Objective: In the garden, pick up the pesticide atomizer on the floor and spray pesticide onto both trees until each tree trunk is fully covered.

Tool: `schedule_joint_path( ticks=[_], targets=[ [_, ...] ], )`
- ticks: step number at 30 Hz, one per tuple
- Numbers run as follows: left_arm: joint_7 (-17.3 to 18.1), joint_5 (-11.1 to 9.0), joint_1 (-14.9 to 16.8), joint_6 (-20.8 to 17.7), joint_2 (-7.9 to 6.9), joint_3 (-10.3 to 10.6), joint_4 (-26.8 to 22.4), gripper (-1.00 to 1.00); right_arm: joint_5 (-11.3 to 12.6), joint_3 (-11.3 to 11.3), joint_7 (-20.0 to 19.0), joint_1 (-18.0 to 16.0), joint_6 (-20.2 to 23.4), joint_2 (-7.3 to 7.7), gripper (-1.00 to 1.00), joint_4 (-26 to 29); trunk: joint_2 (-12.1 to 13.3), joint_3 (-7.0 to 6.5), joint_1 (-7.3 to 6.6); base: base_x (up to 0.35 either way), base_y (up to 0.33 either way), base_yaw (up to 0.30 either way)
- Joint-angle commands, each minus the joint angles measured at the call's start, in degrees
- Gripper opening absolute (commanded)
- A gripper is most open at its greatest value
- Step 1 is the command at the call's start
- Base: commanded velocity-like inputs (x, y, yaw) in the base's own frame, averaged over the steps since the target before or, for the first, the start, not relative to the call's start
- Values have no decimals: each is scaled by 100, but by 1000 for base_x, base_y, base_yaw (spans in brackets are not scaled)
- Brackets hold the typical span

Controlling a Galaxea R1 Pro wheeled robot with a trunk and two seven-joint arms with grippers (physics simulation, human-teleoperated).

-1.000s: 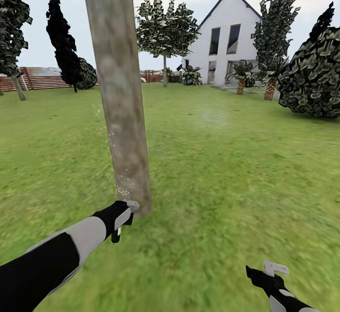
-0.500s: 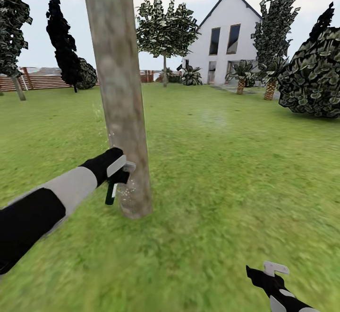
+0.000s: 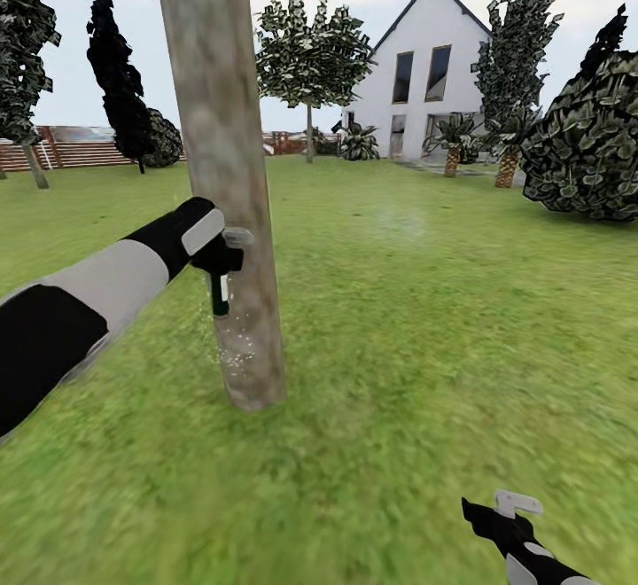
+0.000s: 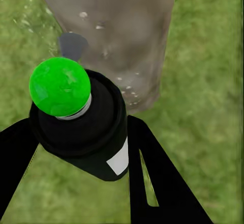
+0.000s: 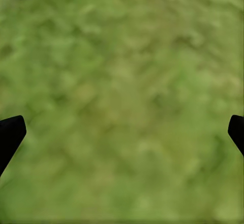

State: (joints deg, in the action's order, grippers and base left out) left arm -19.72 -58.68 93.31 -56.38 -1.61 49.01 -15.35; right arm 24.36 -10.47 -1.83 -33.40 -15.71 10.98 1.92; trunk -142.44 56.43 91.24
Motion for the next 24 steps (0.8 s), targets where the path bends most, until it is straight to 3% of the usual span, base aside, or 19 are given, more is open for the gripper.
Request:
schedule_joint_path(
  ticks=[1, 7, 12, 16, 18, 24],
  targets=[
    [-41, -63, 125, -19, -6, 39, -2, -100, 60, -42, -19, -5, -20, 1, 100, -7, -1, 7, 0, 0, 0, 0],
    [-41, -74, 830, -31, 41, 29, 288, -100, 60, -42, -19, -2, -20, 1, 100, -7, -1, 7, 0, 0, 0, 0],
    [-41, -74, 880, -39, 59, 63, 331, -100, 60, -42, -19, -1, -20, 1, 100, -8, -1, 7, 0, 0, 0, 0],
    [-34, -74, 848, -32, 158, 72, 747, -100, 53, -42, -19, -2, -20, 1, 100, -6, -1, 7, 0, 0, 0, 0],
    [-26, -74, 571, -23, 228, 73, 950, -100, 46, -42, -19, -2, -19, 1, 100, -7, -1, 7, 0, 0, 0, 0],
    [15, -66, -504, 60, 240, 73, 985, -100, 39, -42, -20, -4, -20, 1, 100, -8, -1, 7, 0, 0, 0, 0]
  ],
)
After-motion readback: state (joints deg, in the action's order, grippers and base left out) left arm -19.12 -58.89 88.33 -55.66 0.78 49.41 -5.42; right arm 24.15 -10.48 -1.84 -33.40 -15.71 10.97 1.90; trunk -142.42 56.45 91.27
